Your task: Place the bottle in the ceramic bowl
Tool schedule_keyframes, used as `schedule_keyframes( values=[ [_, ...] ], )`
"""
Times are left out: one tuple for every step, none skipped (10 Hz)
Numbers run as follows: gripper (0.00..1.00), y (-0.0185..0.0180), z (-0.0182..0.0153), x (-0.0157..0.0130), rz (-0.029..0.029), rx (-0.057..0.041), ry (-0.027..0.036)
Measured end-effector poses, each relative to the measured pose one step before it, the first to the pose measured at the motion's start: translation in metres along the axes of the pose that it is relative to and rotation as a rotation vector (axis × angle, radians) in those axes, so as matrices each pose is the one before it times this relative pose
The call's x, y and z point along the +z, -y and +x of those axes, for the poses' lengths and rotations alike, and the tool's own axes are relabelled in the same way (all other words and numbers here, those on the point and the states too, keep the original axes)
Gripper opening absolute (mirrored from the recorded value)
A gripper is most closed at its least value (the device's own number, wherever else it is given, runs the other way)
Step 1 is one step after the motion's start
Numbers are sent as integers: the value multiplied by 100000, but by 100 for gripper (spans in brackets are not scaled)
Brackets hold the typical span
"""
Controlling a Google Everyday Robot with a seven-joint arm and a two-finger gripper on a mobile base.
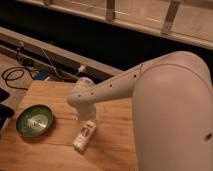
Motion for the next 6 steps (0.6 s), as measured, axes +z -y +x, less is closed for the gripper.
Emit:
schedule_keyframes(
  values=[
    [65, -424, 332, 472, -1940, -393, -2195],
    [65, 116, 313, 820, -1265, 452, -2225],
    [65, -213, 270, 563, -1416, 87, -1365],
    [65, -304, 371, 699, -800, -357, -1758],
    [65, -310, 316, 927, -903, -248, -2187],
    [65, -118, 144, 855, -1116, 302, -2091]
  ],
)
